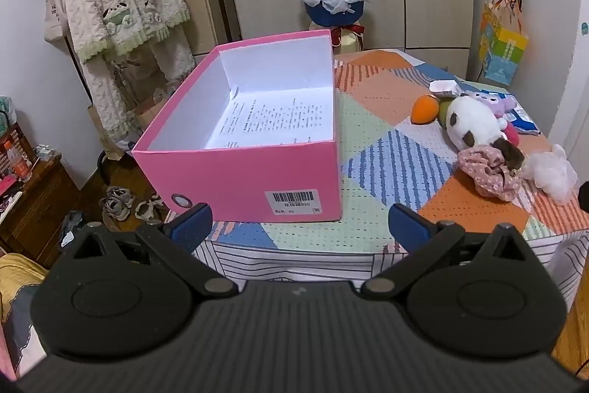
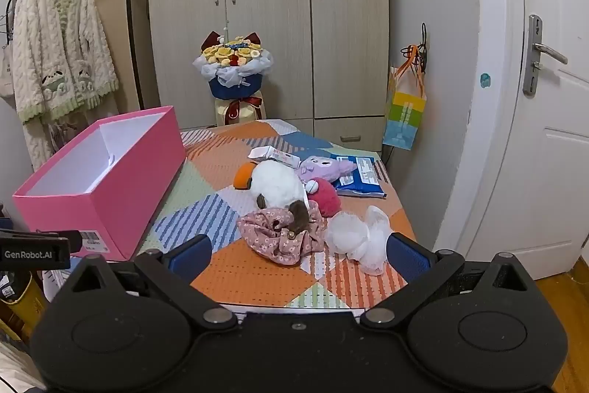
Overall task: Organize soft objects
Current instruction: 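Move both tools toward the pile of soft items on the quilt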
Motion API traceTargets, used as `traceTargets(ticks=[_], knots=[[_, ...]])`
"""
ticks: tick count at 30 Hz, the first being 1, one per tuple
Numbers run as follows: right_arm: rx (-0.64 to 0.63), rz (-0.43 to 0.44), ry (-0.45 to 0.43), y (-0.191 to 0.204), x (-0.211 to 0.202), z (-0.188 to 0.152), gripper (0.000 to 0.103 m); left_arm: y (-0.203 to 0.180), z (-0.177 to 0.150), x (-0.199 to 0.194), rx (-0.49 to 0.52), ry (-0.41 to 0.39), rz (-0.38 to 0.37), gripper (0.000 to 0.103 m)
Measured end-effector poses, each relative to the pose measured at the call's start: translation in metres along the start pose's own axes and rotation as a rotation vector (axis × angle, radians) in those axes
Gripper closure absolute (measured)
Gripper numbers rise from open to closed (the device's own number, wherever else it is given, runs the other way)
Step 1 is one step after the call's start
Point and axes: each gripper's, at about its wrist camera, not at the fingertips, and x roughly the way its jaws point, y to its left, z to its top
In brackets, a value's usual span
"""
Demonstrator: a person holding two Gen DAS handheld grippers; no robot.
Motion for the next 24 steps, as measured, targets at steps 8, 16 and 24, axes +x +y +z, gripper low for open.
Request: traceTargets(ticks=[8, 16, 24], knots=[[0.0, 0.0, 0.001, 0.001, -0.003, -0.001, 0.001, -0.005, -0.002, 0.003, -0.013, -0.007, -0.007, 0.0], [-0.009, -0.002, 0.003, 0.005, -0.003, -0.002, 0.001, -0.004, -0.007, -0.009, 0.03, -0.056, -0.011, 0.0], [-0.024, -0.004, -0.004, 0.005, -0.01, -0.003, 0.0, -0.003, -0.006, -0.016, 0.024, -0.093, -0.013, 0.0]])
